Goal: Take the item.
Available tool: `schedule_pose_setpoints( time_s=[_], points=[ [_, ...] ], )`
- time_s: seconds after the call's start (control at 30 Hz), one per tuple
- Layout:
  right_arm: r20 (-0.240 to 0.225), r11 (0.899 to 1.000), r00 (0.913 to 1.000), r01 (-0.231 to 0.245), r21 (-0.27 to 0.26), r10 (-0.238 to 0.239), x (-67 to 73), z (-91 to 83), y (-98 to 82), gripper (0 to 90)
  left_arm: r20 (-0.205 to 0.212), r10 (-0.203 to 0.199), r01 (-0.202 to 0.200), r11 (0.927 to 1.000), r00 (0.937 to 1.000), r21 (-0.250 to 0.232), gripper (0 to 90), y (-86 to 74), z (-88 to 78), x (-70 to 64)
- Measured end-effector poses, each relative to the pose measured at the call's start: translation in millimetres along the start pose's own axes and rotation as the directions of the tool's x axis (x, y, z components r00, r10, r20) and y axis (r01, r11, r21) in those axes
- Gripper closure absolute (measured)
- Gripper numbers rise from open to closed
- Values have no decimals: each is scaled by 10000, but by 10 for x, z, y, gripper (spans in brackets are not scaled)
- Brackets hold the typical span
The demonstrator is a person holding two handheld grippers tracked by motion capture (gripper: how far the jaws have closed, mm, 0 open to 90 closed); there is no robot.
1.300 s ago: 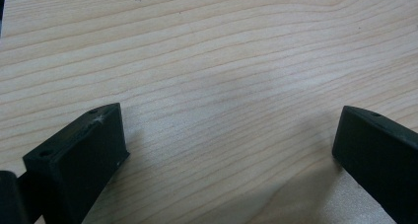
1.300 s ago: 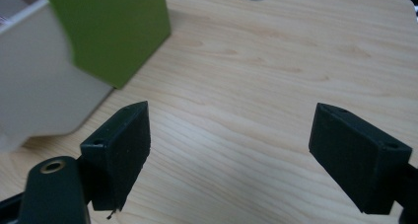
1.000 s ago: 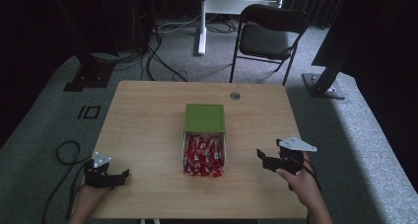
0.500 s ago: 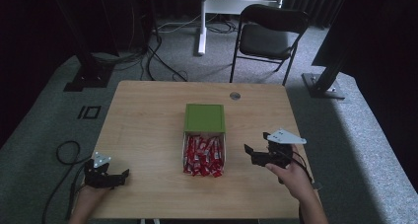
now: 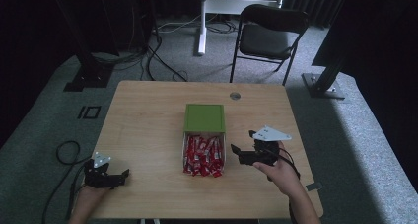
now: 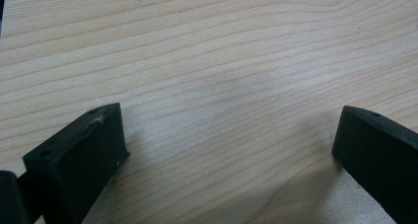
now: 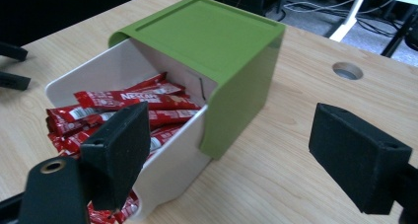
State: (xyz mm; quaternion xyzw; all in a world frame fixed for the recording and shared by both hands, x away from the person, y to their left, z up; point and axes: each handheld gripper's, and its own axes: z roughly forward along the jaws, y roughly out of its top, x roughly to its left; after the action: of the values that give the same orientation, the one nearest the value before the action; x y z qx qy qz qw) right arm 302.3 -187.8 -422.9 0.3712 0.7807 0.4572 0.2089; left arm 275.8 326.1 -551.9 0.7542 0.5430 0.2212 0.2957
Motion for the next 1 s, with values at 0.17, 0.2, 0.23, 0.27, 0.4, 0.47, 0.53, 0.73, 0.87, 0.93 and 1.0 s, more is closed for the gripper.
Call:
schedule_pose_setpoints(
  time_s=[0.17,0.2,0.23,0.27,0.4,0.47,0.53,0.73,0.87,0.93,1.0],
  points=[
    [-202,9998,9996,185,11,-185,76,91,42,179,1,1,-1,10000,10000,0,7,0,0,0],
    [-229,9997,9995,223,41,-222,85,107,46,179,1,-2,2,10000,10000,-1,7,0,0,0],
    [-286,9997,9993,224,40,-222,99,128,52,179,1,1,-1,10000,10000,0,7,0,0,0],
    [-328,9997,9992,222,59,-220,114,147,59,179,1,-1,1,10000,10000,-1,7,0,0,0],
    [-565,9990,9975,441,102,-435,184,220,86,188,2,-1,1,10000,10000,-1,7,0,0,0],
    [-736,9984,9958,553,94,-545,212,261,96,189,-5,13,-13,10000,10000,-2,7,0,0,1],
    [-834,9979,9946,633,152,-618,239,305,106,191,-4,30,-30,10000,10000,15,7,1,-1,2],
    [-1294,9970,9889,755,186,-724,334,430,141,200,-1,23,-23,10000,10000,17,7,1,-1,2],
    [-1516,9960,9853,843,287,-790,393,519,151,201,1,25,-25,10000,10000,17,7,1,-1,2],
    [-1628,9959,9835,852,313,-790,427,557,151,210,44,59,-59,10000,10000,10,7,1,0,7],
    [-1694,9954,9820,905,318,-839,459,594,150,216,76,101,-101,9999,9999,1,7,0,0,14]
  ],
)
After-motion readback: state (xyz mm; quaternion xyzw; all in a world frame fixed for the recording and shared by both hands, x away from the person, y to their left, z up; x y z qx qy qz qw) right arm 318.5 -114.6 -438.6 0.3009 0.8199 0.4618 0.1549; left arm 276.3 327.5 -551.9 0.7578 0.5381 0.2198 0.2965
